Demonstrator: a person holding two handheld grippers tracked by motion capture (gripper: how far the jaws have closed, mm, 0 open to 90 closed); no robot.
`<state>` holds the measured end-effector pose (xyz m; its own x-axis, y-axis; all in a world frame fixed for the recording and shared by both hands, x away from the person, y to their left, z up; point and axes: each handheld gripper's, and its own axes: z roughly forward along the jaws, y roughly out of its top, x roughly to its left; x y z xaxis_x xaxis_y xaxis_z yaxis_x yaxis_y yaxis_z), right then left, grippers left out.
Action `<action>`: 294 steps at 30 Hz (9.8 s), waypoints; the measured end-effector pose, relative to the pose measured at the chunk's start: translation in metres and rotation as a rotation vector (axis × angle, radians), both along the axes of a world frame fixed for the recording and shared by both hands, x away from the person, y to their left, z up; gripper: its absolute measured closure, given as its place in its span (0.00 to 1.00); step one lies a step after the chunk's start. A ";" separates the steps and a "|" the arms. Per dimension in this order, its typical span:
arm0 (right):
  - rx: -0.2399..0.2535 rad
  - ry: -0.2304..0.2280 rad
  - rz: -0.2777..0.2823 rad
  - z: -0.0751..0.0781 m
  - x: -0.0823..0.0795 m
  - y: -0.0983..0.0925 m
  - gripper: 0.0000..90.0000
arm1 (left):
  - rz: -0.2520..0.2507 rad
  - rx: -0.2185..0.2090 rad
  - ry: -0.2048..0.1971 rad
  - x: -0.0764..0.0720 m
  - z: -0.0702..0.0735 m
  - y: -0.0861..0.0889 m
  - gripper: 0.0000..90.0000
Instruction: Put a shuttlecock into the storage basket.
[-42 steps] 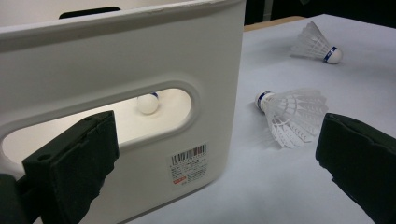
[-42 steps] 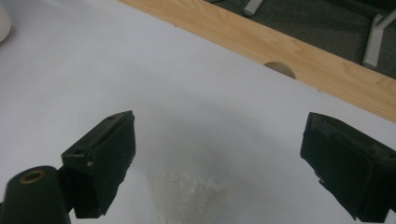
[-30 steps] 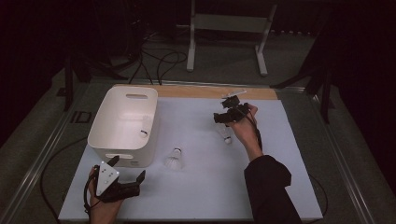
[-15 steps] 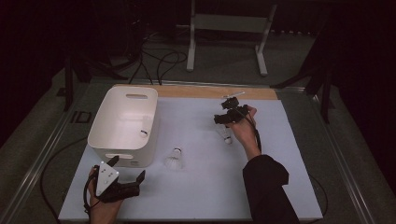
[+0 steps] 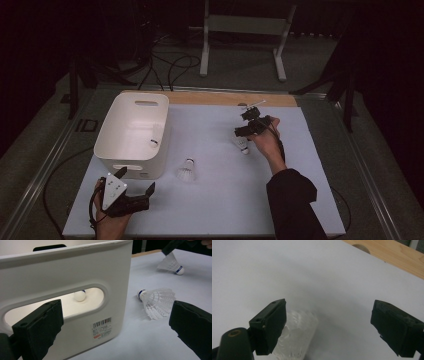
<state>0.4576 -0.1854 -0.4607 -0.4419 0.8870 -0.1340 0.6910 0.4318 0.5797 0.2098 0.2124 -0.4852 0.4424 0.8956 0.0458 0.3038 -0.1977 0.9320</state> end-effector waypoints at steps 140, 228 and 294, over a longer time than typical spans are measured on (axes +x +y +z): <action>0.211 -0.115 0.208 0.067 -0.072 0.008 0.99 | -0.003 -0.003 -0.004 0.000 -0.001 -0.002 0.00; 0.325 -0.151 0.372 0.109 -0.074 0.096 0.99 | -0.012 0.002 0.001 0.000 -0.001 -0.003 0.00; 0.365 -0.149 0.437 0.120 -0.070 0.148 0.99 | -0.013 0.001 -0.003 0.000 -0.001 -0.002 0.00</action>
